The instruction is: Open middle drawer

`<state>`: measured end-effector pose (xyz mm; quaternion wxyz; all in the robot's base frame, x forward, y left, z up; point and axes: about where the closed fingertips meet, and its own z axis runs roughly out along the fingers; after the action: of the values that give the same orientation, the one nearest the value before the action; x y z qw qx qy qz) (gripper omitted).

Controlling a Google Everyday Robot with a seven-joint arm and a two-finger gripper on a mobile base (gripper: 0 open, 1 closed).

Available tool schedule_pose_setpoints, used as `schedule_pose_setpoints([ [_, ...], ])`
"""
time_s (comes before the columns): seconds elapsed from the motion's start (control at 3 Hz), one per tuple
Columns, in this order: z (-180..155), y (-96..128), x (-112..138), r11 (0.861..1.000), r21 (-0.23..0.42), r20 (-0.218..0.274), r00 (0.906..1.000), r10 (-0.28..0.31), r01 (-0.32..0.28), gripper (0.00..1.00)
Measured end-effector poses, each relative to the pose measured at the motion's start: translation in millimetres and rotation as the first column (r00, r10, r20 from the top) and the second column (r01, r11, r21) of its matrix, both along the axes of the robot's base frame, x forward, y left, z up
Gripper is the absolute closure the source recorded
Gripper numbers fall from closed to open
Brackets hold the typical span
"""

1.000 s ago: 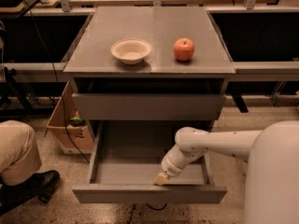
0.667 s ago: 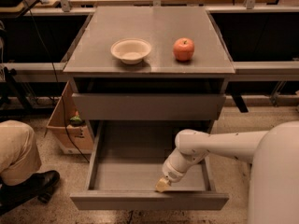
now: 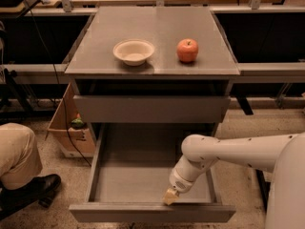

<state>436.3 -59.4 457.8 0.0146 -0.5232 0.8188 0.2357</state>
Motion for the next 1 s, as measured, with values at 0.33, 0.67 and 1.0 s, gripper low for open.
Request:
schedule_pose_setpoints([
  [0.33,3.2,-0.9,-8.3,1.0,-0.004,-0.006,1.0,0.004,-0.004,1.0],
  [0.67,4.2,3.8,-4.6,1.0,-0.003,0.018,0.9998,0.013,-0.013,1.0],
  [1.0,2.6,14.1,18.9,0.999,0.0,0.08,0.9963,0.032,-0.032,1.0],
])
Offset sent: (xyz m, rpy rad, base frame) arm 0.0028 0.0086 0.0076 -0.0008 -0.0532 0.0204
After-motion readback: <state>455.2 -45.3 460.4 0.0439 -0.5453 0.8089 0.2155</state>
